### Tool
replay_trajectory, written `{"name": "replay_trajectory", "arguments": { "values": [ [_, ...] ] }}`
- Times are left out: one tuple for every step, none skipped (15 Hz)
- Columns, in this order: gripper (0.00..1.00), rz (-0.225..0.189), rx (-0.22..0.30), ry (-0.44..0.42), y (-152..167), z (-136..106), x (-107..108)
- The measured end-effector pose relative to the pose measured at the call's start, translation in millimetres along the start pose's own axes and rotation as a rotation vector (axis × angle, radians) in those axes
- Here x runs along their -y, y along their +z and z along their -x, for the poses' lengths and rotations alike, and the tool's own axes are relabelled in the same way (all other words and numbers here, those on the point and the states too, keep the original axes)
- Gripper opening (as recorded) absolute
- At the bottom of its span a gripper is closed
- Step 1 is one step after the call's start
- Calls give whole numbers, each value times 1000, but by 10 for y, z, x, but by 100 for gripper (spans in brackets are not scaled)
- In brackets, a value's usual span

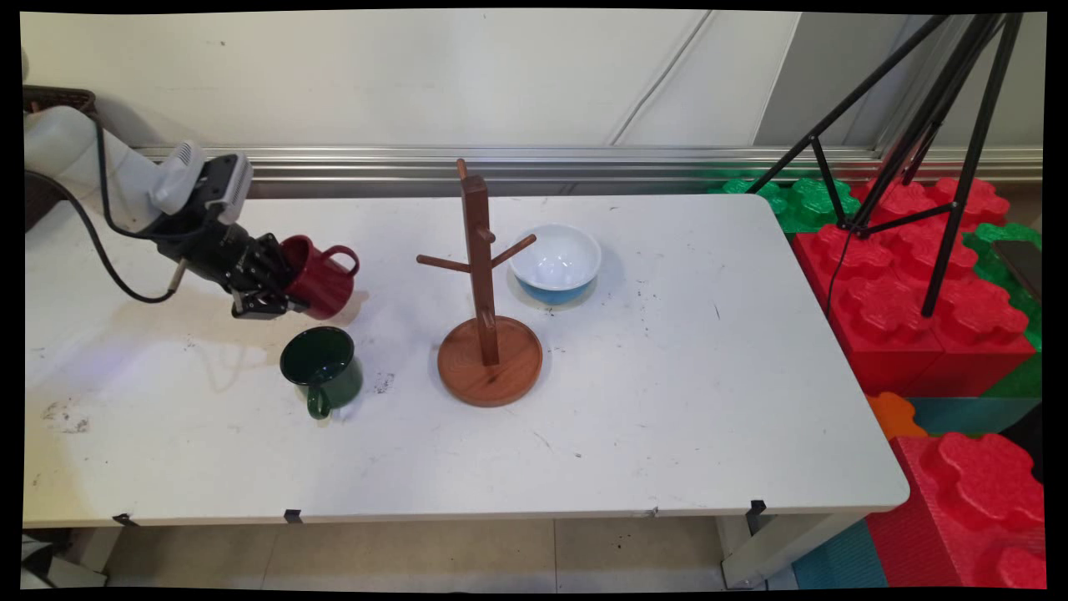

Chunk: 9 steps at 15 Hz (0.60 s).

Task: Place the picked object on the table

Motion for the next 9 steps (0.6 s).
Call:
{"name": "replay_trajectory", "arguments": {
  "values": [
    [0, 3, 3, 0, 32, 12, 4],
    [0, 5, 6, 0, 65, 27, 8],
    [0, 7, 8, 0, 93, 41, 12],
    [0, 8, 10, 0, 112, 52, 13],
    [0, 9, 10, 0, 130, 64, 14],
    [0, 10, 10, -1, 146, 74, 15],
    [0, 11, 9, -3, 158, 79, 16],
    [100, 14, 8, -6, 171, 86, 14],
    [100, 16, 7, -8, 183, 90, 12]
  ]
}}
